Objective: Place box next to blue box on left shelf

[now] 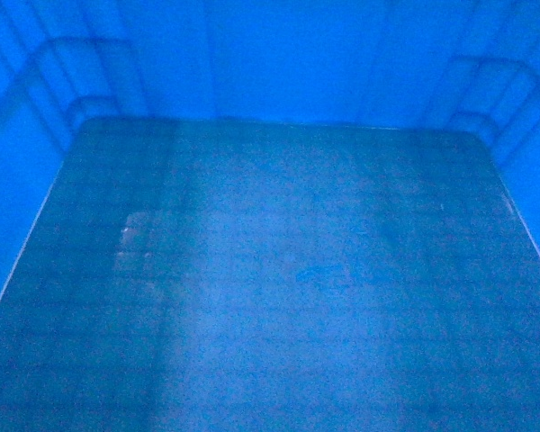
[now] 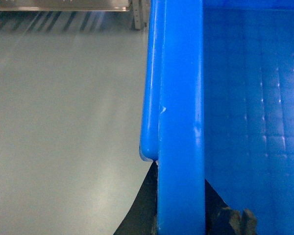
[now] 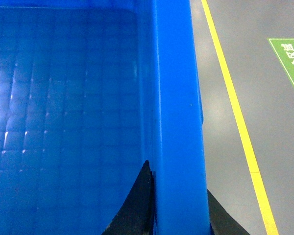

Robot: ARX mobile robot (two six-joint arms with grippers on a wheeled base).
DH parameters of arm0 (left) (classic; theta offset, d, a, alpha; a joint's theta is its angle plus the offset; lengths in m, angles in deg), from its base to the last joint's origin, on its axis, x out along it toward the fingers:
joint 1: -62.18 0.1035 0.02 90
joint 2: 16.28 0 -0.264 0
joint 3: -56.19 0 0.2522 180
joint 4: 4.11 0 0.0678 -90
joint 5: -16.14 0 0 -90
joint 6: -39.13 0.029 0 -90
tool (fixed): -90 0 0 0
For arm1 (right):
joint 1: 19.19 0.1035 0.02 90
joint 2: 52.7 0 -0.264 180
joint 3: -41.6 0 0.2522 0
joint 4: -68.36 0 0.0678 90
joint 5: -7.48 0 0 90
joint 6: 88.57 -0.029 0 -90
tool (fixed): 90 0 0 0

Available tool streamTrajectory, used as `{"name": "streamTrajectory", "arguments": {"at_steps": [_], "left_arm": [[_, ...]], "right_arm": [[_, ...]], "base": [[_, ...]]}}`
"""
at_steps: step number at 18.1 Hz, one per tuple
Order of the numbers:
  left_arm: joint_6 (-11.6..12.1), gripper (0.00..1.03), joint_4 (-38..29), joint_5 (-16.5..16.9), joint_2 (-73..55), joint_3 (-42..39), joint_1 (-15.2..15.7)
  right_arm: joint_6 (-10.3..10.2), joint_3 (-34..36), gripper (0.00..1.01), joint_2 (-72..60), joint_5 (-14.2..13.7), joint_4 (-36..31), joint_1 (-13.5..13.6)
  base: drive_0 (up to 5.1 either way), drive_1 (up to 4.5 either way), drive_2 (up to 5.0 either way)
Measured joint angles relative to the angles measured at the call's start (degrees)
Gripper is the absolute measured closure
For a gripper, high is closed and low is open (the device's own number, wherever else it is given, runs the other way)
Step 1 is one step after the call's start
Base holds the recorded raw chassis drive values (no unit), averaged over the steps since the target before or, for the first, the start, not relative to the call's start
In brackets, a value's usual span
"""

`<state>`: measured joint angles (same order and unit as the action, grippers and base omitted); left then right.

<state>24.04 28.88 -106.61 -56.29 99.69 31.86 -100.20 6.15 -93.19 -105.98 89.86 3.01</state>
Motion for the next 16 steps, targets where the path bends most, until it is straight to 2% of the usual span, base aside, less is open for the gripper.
{"name": "streamTrajectory", "arguments": {"at_steps": [8, 16], "left_arm": [[0.02, 0.94, 0.02, -0.02, -0.07, -0.02, 0.0], [0.09, 0.94, -0.02, 0.04, -0.09, 0.0, 0.0]], "right_arm": [[-0.04, 0.07, 0.91, -0.07, 0.0, -0.11, 0.0], [-0.13, 0.15, 0.91, -0.15, 0.0, -0.09, 0.0]], "base": [[3.4, 1.53, -4.9], [0.0, 4.1, -4.1]]}}
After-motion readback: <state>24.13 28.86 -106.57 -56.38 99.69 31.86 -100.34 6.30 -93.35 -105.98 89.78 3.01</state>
